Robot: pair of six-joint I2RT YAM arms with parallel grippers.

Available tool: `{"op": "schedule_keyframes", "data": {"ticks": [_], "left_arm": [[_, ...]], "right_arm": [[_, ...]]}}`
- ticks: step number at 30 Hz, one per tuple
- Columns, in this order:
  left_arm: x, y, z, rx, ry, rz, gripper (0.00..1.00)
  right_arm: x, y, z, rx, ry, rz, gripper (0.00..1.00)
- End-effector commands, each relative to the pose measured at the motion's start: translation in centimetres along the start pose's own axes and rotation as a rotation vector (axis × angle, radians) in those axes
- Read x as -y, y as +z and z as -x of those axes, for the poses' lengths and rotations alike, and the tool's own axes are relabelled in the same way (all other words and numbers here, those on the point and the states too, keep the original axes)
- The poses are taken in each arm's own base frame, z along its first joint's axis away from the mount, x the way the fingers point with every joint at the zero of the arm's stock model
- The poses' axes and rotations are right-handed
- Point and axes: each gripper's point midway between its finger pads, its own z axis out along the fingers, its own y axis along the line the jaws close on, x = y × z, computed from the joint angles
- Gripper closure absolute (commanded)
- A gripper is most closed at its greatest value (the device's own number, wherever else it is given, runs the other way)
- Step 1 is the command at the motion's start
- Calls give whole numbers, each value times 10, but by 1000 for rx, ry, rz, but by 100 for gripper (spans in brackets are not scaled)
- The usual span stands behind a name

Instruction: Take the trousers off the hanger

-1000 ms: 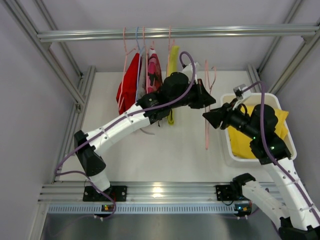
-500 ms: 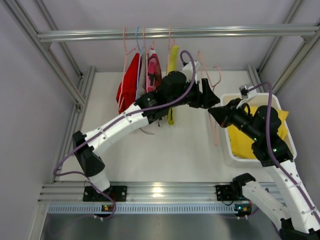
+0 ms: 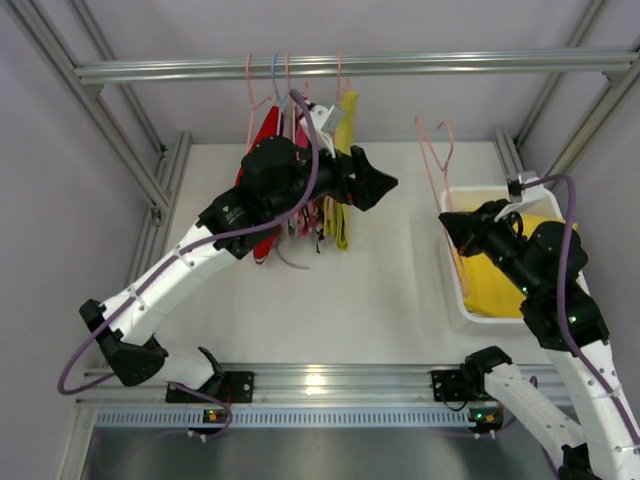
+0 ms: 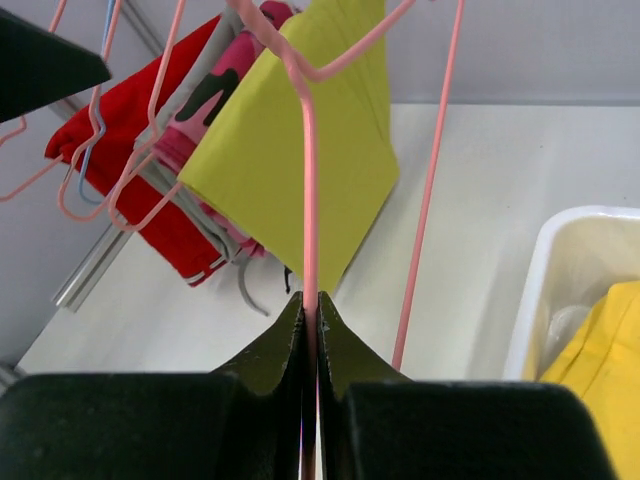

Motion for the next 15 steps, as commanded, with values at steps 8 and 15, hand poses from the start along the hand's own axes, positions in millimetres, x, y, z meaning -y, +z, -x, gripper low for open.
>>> {"op": "schedule_keyframes", "data": {"ticks": [8, 15], "left_arm": [[-14, -29, 33, 86, 222, 63, 1], [-27, -36, 38, 30, 198, 48, 1]], "right_arm": [[22, -16, 67, 132, -12, -185, 100], [40, 11, 114, 114, 0, -173, 100]]}}
